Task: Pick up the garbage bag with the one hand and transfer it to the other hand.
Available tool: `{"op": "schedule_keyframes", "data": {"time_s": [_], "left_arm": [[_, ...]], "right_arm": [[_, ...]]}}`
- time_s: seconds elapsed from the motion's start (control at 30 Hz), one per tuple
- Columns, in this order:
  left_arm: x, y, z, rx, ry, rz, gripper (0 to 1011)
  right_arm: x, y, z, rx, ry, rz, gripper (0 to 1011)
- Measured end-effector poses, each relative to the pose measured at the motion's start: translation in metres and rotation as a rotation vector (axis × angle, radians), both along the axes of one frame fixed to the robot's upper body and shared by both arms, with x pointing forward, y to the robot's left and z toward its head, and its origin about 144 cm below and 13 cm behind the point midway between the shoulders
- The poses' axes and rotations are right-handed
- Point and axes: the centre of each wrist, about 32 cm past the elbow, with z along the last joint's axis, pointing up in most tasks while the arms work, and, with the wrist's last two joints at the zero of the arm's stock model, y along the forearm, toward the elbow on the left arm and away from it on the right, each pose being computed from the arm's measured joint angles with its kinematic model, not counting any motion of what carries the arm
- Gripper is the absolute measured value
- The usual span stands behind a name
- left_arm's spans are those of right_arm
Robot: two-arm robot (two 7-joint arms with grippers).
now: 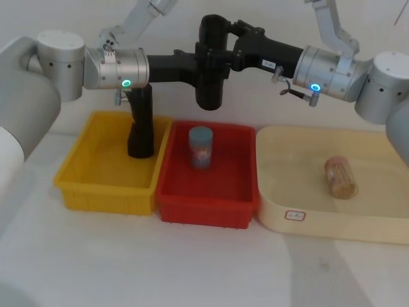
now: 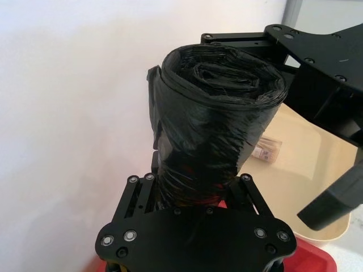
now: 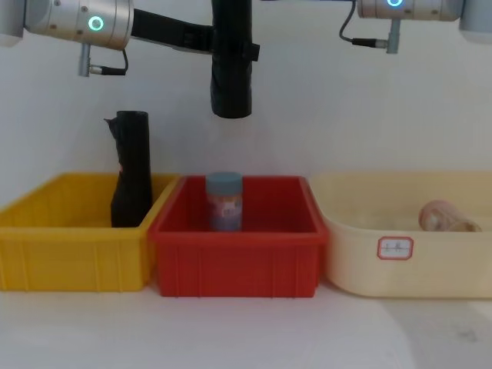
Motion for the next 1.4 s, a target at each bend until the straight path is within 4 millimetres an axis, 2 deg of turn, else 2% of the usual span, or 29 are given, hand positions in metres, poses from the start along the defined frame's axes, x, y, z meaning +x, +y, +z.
{"op": "schedule_keyframes", "data": {"time_s": [1.4], "left_arm": [[-0.001,0.000,0.000,0.000,-0.002,0.001,471]], "right_arm": [[0.008,0.007,-0.013,-0.040,0.016,0.000,1000]]}}
